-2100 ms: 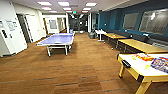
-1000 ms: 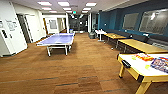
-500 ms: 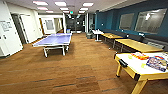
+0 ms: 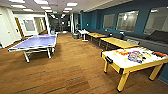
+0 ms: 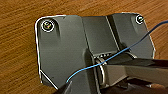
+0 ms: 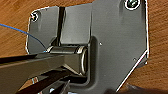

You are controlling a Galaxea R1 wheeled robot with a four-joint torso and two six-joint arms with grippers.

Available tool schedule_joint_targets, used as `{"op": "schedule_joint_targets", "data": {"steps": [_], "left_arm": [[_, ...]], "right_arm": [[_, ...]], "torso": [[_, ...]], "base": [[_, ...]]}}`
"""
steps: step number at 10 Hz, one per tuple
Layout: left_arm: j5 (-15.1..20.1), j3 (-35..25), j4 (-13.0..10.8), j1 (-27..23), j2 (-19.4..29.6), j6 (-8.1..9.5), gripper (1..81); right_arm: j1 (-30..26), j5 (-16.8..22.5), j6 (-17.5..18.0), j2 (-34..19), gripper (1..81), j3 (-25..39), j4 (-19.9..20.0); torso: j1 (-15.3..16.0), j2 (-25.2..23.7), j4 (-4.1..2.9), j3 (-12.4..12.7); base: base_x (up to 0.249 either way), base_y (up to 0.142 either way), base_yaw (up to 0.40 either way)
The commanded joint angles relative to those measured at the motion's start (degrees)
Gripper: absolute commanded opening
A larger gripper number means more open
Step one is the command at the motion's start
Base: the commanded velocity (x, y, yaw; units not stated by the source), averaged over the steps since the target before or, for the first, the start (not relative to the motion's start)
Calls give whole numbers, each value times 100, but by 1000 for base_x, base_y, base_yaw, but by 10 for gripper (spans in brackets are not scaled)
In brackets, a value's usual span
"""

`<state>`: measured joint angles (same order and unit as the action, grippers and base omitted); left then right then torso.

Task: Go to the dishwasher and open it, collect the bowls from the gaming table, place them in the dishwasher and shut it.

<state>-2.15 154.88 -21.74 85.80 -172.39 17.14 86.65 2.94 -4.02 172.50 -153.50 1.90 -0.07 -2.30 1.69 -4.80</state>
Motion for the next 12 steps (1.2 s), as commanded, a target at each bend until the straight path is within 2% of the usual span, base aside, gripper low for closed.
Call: {"op": "schedule_joint_targets", "data": {"steps": [1, 12], "left_arm": [[250, 7, -50, -287, 2, -26, 811], [258, 7, -50, -313, -51, -26, 811]], "right_arm": [[-275, 357, -20, -2, 811, -3, -6], [-284, 357, -11, 33, 811, -3, 12]], "torso": [[7, 0, 0, 0], [7, 0, 0, 0]], "base": [[0, 0, -399], [0, 0, -400]]}}
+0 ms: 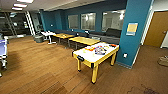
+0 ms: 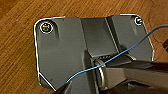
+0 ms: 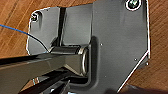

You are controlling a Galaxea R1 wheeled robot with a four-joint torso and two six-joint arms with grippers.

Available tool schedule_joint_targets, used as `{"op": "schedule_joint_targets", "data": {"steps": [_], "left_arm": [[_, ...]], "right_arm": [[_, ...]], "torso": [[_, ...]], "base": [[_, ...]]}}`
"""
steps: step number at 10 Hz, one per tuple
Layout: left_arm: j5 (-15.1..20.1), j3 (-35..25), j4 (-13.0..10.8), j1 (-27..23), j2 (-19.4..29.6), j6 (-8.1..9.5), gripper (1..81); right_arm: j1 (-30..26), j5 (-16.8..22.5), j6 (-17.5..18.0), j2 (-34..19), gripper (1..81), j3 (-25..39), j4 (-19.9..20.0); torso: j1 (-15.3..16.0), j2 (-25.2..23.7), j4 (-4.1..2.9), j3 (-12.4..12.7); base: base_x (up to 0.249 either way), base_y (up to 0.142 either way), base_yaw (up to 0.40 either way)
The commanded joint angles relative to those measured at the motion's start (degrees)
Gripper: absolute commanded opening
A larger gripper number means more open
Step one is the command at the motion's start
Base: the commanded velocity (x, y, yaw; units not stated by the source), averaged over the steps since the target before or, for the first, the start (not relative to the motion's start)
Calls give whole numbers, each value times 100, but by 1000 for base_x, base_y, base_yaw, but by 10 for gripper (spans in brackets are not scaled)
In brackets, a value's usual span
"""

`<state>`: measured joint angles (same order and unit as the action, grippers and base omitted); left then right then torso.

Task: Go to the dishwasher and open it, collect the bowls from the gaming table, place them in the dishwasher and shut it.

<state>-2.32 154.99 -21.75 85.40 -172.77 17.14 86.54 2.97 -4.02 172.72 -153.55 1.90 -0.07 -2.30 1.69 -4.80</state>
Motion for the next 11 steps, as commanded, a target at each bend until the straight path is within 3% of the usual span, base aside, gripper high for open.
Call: {"op": "schedule_joint_targets", "data": {"steps": [1, 6, 11], "left_arm": [[276, -4, -75, -273, -13, -26, 811], [276, -4, -93, -273, -13, -18, 811], [276, -4, -92, -273, -4, -18, 811]], "right_arm": [[-282, 353, -11, 11, 811, 2, 12], [-273, 353, -11, 11, 811, 2, 12], [-282, 353, -11, 20, 811, 2, 3]], "torso": [[7, 0, 0, 0], [7, 0, 0, 0], [7, 0, 0, 0]], "base": [[0, 0, -400], [0, 0, -378], [0, 0, -81]]}}
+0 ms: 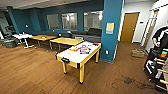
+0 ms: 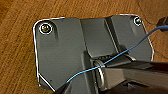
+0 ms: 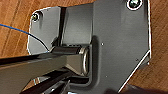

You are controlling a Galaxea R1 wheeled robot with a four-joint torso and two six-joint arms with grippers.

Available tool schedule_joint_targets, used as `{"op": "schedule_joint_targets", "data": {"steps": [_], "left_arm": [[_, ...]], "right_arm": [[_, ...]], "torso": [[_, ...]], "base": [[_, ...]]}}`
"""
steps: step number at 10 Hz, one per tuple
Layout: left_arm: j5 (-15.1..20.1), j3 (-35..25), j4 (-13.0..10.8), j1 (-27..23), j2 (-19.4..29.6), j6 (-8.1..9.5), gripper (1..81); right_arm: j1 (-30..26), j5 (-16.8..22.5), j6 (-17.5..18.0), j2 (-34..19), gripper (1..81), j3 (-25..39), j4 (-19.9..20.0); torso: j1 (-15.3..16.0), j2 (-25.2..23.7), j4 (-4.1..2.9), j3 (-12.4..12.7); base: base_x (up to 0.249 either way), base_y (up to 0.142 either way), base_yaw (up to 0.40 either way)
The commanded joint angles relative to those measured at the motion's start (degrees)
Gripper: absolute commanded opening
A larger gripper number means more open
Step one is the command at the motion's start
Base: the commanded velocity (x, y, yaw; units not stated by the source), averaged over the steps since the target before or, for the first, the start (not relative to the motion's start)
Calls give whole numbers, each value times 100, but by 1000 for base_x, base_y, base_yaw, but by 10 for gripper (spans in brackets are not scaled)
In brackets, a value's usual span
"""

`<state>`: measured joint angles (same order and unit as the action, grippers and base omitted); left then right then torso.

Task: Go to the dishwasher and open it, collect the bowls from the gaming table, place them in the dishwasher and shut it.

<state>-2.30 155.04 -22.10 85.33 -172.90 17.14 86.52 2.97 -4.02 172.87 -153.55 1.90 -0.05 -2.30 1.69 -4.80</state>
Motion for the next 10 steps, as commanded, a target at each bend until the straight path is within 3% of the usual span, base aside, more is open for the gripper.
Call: {"op": "schedule_joint_targets", "data": {"steps": [1, 5, 10], "left_arm": [[274, -9, -57, -267, 9, -18, 811], [274, -26, -110, -249, -8, -26, 811], [266, 0, -207, -249, -35, -18, 811]], "right_arm": [[-279, 353, -11, 4, 811, 2, 3], [-296, 353, -11, 13, 811, 2, 3], [-314, 353, -11, 22, 811, 2, -6]], "torso": [[5, 0, 0, 0], [5, 0, 0, 0], [8, -2, 0, 2]], "base": [[0, 0, 0], [0, 0, 0], [88, 0, 0]]}}
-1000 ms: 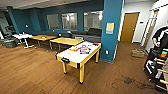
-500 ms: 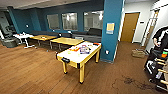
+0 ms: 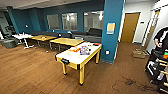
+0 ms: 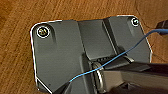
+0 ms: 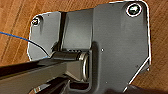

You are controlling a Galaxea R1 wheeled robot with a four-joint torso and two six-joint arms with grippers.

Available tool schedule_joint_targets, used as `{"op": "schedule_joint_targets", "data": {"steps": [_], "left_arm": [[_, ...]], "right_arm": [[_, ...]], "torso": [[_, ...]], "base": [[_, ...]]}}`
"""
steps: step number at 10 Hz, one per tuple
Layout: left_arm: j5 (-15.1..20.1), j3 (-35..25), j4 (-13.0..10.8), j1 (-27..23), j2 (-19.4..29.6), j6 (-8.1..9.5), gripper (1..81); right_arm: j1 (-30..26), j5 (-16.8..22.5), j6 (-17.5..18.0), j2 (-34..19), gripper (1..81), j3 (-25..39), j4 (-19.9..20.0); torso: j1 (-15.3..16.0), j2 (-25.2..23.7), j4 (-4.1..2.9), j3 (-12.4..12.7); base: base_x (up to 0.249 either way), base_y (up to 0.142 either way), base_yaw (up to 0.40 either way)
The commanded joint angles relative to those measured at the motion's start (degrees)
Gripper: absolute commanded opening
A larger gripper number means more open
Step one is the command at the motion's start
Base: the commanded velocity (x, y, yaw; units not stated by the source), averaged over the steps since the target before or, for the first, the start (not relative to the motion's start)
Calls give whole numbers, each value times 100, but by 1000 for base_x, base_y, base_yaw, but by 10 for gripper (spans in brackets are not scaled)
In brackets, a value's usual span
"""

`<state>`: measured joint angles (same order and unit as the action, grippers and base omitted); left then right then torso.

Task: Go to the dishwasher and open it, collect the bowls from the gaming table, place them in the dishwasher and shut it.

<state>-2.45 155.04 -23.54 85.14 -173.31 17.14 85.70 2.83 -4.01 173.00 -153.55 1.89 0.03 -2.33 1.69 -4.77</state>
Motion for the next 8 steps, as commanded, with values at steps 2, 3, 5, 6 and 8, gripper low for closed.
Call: {"op": "schedule_joint_targets", "data": {"steps": [2, 3, 5, 6, 8], "left_arm": [[280, 0, -63, -230, 6, -18, 811], [280, 0, -54, -230, -2, -18, 811], [280, 0, -45, -230, 7, -18, 811], [280, 0, -45, -230, 7, -18, 811], [280, 0, -37, -230, 7, -18, 811]], "right_arm": [[-224, 368, -12, 9, 811, 2, -4], [-224, 368, -12, 9, 811, 2, -4], [-206, 368, -12, 1, 811, 2, -4], [-206, 368, -12, 9, 811, 2, -4], [-197, 368, -12, 9, 811, -7, -4]], "torso": [[-2, 0, 0, 0], [0, 0, 0, 0], [0, 0, 0, 0], [0, 0, 0, 0], [2, 0, 0, 0]], "base": [[110, 0, 0], [110, 0, 0], [110, 0, 0], [110, 0, 0], [110, 0, 0]]}}
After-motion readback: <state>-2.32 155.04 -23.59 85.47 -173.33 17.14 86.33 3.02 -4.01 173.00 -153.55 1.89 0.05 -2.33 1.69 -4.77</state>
